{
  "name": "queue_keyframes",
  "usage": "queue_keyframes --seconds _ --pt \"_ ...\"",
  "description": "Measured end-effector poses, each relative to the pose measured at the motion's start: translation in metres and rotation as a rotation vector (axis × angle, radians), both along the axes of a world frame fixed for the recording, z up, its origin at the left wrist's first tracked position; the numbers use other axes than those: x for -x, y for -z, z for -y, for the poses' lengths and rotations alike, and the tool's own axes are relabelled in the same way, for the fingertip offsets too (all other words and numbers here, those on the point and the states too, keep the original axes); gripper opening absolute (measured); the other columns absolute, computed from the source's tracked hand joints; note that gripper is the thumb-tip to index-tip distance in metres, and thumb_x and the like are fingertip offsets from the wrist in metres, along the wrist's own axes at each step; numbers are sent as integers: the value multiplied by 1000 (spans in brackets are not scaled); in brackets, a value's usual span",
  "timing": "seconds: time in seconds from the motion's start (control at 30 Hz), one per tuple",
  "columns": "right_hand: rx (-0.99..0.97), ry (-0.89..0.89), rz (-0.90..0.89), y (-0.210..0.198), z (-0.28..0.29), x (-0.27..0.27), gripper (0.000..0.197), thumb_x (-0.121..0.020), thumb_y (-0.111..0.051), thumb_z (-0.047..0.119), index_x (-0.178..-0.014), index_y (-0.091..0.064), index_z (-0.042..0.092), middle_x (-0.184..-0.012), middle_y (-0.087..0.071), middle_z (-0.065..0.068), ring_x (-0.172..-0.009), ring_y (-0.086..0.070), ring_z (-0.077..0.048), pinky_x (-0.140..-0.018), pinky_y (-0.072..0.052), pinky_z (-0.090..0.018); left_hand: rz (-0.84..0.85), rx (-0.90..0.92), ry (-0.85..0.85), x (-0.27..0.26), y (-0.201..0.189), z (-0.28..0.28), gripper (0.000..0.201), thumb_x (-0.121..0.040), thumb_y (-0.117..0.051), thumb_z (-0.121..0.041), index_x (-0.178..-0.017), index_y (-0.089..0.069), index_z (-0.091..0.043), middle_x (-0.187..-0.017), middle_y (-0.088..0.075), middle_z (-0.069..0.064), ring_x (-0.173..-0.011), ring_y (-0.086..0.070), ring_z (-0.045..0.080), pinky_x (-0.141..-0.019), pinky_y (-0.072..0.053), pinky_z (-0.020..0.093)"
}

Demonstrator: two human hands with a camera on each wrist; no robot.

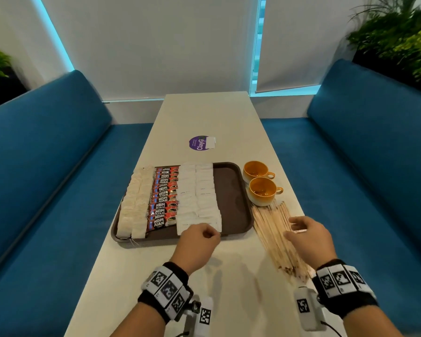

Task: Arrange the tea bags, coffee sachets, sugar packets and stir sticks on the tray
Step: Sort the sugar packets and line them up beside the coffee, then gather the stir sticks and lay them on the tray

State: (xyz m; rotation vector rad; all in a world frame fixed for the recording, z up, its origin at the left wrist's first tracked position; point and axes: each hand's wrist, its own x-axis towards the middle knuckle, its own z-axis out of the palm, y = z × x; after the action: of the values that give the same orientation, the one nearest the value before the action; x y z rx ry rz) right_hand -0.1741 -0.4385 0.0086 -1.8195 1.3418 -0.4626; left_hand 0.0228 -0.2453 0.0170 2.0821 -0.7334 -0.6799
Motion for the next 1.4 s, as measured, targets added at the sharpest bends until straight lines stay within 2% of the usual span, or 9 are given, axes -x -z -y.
queue_keyframes --seconds 0.17,0.27,0.37,0.5,0.73,0.83,1.1,1.27,1.4 --pt "-14 -45 -306 19 25 22 70 -87 -74 49 -141 -55 11 -138 -58 -10 -120 -59 -27 -101 -49 -40 -186 -48 184 46 8 46 24 -93 -63 -23 -115 -71 -19 -103 -74 -1 -89 -71 11 -77 -57 25" --pt "12 -118 -495 24 30 14 86 -83 -64 71 -140 -54 7 -141 -51 -16 -125 -55 -33 -104 -49 -43 -139 -157 275 68 15 71 52 -94 -58 -25 -145 -51 -15 -137 -60 2 -121 -60 18 -100 -49 30" --pt "74 -187 -608 20 25 1 93 -77 -59 83 -132 -58 8 -136 -47 -16 -126 -47 -34 -103 -47 -43 -138 -155 255 82 14 91 55 -96 -56 -24 -148 -41 -12 -141 -56 7 -124 -57 22 -92 -47 27" --pt "93 -185 -616 21 14 -10 93 -73 -65 80 -133 -51 10 -138 -37 -10 -129 -37 -31 -101 -49 -43 -140 -151 206 86 20 101 32 -94 -52 -14 -126 -47 -13 -125 -65 6 -117 -60 25 -86 -47 27" --pt "140 -222 -662 26 -1 -17 60 -97 -60 44 -139 -42 7 -141 -39 -13 -132 -41 -30 -103 -46 -39 -157 -132 283 81 20 94 45 -95 -53 -11 -139 -44 -11 -136 -61 2 -120 -59 20 -100 -47 31" --pt "170 -280 -672 30 -7 -9 46 -98 -56 28 -137 -43 6 -136 -43 -14 -125 -45 -30 -100 -45 -35 24 -115 367 79 17 98 46 -91 -63 -16 -134 -50 -22 -127 -62 -3 -109 -60 16 -99 -51 35" --pt "192 -332 -625 46 -28 27 43 -100 -48 20 -139 -39 5 -136 -41 -12 -123 -45 -29 -99 -43 -34 735 -376 1018 100 9 128 84 -90 -69 -26 -159 -22 -16 -168 -18 5 -155 -7 30 -126 -16 48" --pt "180 -350 -542 47 -32 46 39 -98 -60 27 -129 -42 11 -132 -41 -8 -119 -45 -28 -96 -42 -35 999 -433 1127 102 4 140 39 -94 -62 -14 -133 -61 -14 -133 -56 11 -126 -53 33 -108 -41 46" --pt "198 -398 -517 45 -30 56 33 -97 -60 24 -126 -47 15 -126 -47 -6 -114 -49 -25 -94 -43 -33 1060 -469 1137 104 -1 139 24 -92 -62 -6 -113 -68 -15 -109 -63 8 -101 -63 31 -94 -47 45"
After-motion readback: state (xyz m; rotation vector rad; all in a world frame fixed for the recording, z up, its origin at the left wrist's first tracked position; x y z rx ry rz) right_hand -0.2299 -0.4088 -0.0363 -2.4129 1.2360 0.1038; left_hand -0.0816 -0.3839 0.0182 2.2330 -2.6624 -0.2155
